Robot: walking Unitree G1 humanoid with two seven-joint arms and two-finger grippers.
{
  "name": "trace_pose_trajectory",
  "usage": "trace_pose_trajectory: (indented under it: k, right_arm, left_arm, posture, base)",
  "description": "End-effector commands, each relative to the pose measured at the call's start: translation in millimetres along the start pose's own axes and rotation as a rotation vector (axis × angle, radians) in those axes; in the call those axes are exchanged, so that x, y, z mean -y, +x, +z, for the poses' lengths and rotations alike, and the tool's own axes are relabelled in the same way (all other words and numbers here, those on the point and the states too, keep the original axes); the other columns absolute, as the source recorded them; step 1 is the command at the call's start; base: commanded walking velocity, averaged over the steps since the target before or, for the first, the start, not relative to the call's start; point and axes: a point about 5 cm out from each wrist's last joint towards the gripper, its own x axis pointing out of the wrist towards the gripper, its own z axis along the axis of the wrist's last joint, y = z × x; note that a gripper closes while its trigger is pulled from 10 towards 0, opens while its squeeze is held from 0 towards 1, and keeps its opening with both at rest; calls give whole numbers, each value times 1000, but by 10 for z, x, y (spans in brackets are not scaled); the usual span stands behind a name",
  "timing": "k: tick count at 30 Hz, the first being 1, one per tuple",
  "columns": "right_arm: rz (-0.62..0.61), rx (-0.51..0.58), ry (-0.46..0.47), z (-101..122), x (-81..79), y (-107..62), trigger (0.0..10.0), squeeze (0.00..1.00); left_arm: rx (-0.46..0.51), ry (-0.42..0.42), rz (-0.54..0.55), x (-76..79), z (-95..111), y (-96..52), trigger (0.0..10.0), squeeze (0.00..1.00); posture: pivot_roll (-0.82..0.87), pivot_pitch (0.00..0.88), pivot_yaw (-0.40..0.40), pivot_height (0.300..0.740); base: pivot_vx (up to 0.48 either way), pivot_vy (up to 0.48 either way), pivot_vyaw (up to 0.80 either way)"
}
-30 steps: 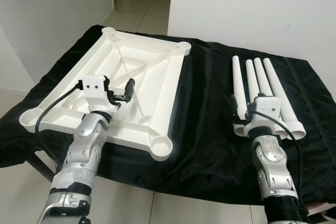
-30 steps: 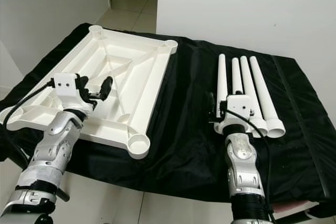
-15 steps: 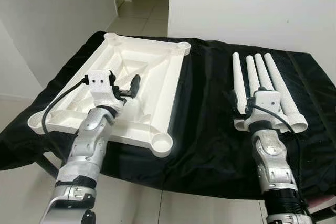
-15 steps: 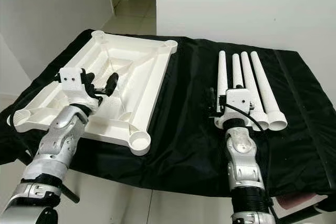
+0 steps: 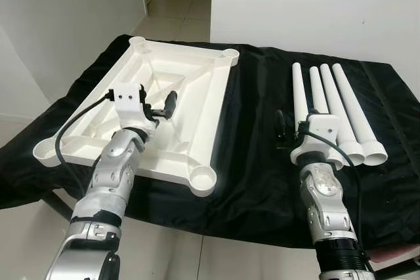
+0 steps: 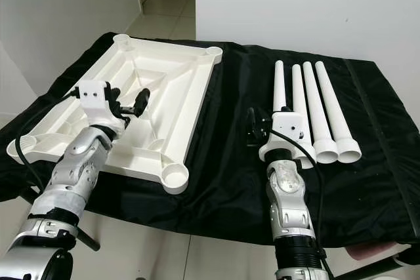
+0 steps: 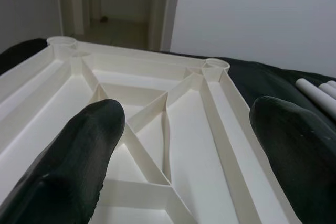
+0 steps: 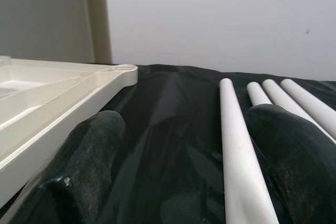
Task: Building children table
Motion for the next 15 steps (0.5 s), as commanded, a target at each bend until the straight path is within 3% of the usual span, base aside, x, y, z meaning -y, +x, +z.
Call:
trace_pose_trajectory:
  k: [1, 15]
  right_arm:
    - [-4, 0, 14, 16, -13, 25, 10000, 0]
    - [33, -6, -10, -7, -55, 42, 10000, 0]
  left_arm:
    - [-16, 26, -120, 21, -23, -17, 10000, 0]
    - [3, 15, -140, 96, -15, 6, 10000, 0]
  posture:
    - [-40, 0, 14, 740]
    - [-20, 0, 10, 740]
  base:
    - [0, 334, 0]
    - [0, 359, 0]
